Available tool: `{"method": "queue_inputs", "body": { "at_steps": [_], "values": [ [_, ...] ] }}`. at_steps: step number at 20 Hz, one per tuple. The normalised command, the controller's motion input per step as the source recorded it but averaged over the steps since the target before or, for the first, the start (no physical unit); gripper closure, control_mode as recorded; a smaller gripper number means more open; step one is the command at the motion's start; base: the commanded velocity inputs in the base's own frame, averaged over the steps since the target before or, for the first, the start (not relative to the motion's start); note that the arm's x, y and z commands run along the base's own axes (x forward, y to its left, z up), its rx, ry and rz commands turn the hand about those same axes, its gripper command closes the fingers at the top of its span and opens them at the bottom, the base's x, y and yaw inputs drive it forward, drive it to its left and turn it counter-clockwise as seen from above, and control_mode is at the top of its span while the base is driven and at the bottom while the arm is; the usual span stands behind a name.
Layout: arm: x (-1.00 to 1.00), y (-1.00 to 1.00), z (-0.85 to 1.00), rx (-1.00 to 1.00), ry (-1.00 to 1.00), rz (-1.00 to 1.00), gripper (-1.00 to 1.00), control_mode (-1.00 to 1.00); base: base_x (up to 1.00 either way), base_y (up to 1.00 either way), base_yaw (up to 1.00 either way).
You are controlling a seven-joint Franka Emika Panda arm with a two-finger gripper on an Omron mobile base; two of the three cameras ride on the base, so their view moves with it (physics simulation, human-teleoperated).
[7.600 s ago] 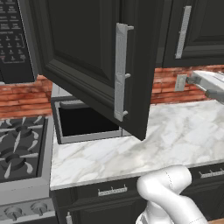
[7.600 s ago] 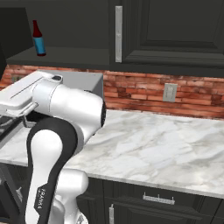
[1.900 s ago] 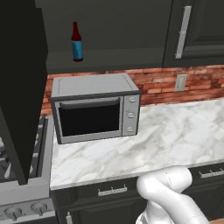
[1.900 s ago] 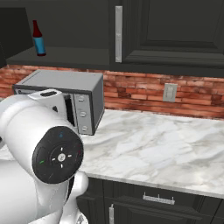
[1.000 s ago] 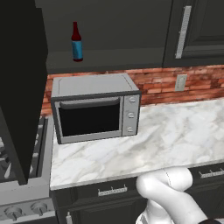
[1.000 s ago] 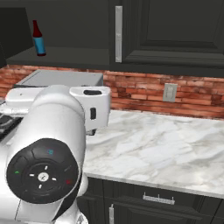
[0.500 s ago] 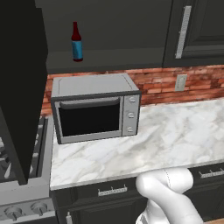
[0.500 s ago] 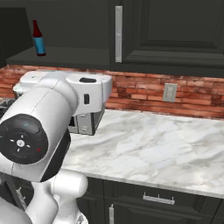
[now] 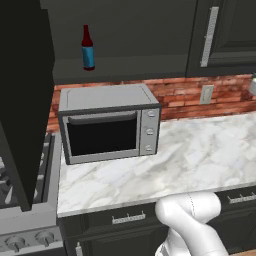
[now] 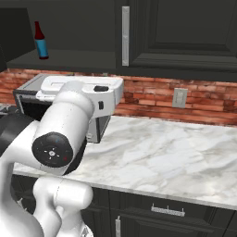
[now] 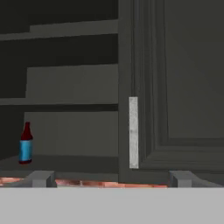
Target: Get the candle and the beer from the cabinet and move them to the dining counter.
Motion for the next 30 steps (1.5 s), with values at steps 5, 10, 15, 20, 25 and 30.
{"method": "queue_inputs", "body": {
  "at_steps": [5, 10, 15, 20, 25, 30],
  "values": [
    [0.44, -0.01, 0.00, 0.00, -0.01, -0.09, -1.00, -1.00, 0.00, 0.00, 0.00],
    [0.42, -0.10, 0.00, 0.00, 0.00, -0.06, -1.00, -1.00, 0.00, 0.00, 0.00],
    [0.44, -0.02, 0.00, 0.00, 0.00, -0.02, -1.00, -1.00, 0.00, 0.00, 0.00],
    [0.40, -0.10, 0.00, 0.00, 0.00, 0.00, -1.00, -1.00, 0.00, 0.00, 0.00],
    [0.40, -0.15, -0.01, 0.00, 0.00, 0.00, -1.00, -1.00, 0.00, 0.00, 0.00],
    [0.41, -0.08, -0.03, 0.00, 0.00, 0.00, -1.00, -1.00, 0.00, 0.00, 0.00]
  ]
}}
